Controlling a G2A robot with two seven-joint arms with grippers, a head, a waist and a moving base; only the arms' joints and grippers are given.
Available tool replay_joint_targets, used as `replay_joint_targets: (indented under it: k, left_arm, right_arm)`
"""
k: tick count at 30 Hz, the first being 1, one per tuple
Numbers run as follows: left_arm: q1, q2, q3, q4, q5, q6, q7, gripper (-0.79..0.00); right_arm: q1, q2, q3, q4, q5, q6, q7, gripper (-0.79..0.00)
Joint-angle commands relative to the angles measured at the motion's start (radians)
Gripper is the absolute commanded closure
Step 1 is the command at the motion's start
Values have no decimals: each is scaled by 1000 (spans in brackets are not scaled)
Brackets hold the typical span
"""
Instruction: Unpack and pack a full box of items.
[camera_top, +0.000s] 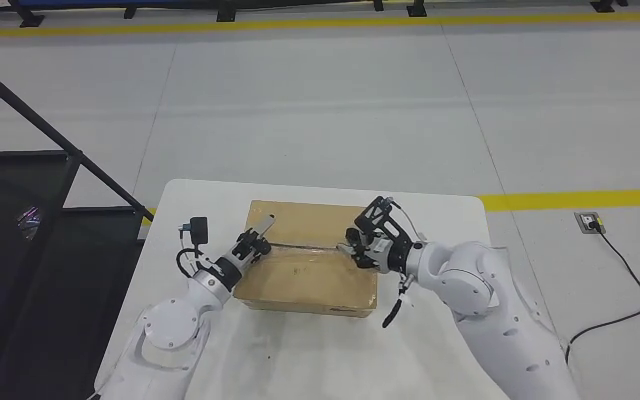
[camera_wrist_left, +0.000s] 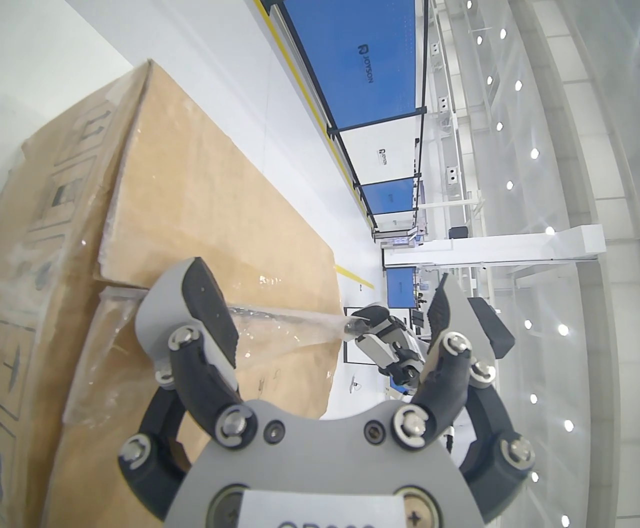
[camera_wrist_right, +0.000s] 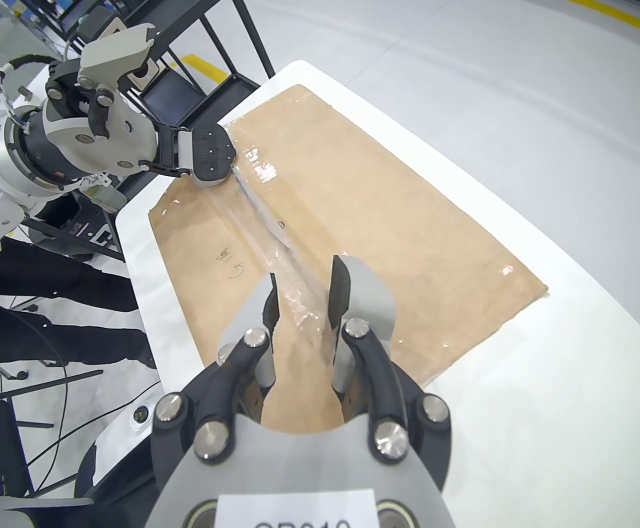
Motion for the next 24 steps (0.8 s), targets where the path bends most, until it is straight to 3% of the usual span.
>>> replay_joint_targets:
  k: [1, 6, 9, 10, 11, 12, 15, 24]
  left_arm:
    - [-1, 0, 0, 1, -1, 0, 2, -785]
    - [-2, 0, -1, 5, -5, -2, 1, -785]
    - [-4, 0, -2, 10, -7, -4, 1, -785]
    - [-4, 0, -1, 12, -9, -5, 2, -785]
    - [-5, 0, -1, 14, -12, -5, 3, -785]
    - [-5, -1, 0, 15, -12, -5, 4, -785]
    - [-6, -1, 0, 16, -15, -6, 4, -785]
    - [-4, 0, -3, 13, -22, -4, 6, -785]
  right_arm:
    - [-16, 4, 22, -25, -10, 15, -20, -283]
    - [-101, 18, 97, -128, -47, 53, -116, -289]
    - [-133, 22, 103, -162, -31, 5, -142, -280]
    - [-129, 22, 92, -157, -22, -20, -130, -225]
    - [-117, 21, 77, -147, 4, -55, -118, -86]
    - [-102, 20, 63, -126, 43, -97, -112, 0]
    - [-51, 18, 40, -83, 38, -123, -79, 0]
    - [-52, 14, -1, -76, 32, -133, -75, 0]
